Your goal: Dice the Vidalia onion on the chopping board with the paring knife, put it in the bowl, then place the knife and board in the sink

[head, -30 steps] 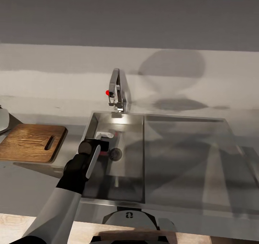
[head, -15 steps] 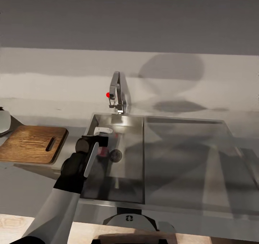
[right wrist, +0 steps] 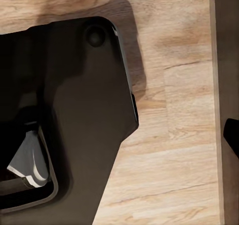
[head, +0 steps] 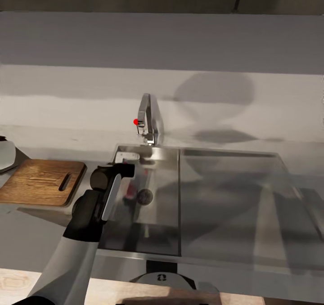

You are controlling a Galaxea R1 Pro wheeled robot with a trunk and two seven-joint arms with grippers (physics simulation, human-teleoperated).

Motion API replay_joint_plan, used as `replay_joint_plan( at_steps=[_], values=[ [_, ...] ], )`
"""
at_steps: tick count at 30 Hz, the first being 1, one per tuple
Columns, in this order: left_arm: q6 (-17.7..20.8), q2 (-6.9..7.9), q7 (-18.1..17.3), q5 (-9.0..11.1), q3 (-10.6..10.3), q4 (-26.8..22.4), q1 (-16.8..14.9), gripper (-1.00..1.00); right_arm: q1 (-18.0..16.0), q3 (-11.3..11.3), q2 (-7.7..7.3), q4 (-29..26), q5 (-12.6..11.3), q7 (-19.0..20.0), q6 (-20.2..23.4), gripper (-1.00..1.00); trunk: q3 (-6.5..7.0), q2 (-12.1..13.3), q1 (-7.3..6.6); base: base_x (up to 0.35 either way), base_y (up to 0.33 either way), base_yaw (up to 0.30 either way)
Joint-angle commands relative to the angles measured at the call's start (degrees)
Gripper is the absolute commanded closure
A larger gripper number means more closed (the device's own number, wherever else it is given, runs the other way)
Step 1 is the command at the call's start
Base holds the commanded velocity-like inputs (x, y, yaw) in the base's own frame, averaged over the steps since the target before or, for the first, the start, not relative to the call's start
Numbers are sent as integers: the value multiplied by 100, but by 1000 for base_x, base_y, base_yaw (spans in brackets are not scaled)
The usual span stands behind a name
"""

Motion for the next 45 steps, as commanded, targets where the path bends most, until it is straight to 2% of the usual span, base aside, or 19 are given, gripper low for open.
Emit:
replay_joint_plan(
  at_steps=[1, 9, 13, 25, 45],
  values=[
    [26, -1, 15, -3, -26, -24, -4, 100, 4, 34, -1, -11, -46, -17, -10, -100, 1, -9, 4, 0, 0, 0],
    [34, -3, 11, 6, -257, -296, -4, 100, 3, 34, 5, -11, -46, -17, -10, -100, 73, -9, 4, 0, 0, 0],
    [35, -3, 11, 8, -309, -432, -4, 100, 3, 32, 5, -11, -46, -17, -10, -100, 109, -9, 4, 0, 0, 0],
    [35, -3, 11, 15, -324, -497, -4, 100, 3, 26, 10, -11, -46, -17, -10, -100, 216, -9, 4, -6, 6, 0],
    [35, 5, 11, 7, -326, -563, 4, 100, 3, 26, 11, 45, -46, -13, -2, -100, 395, -9, 4, -189, 201, 0]
  ],
)
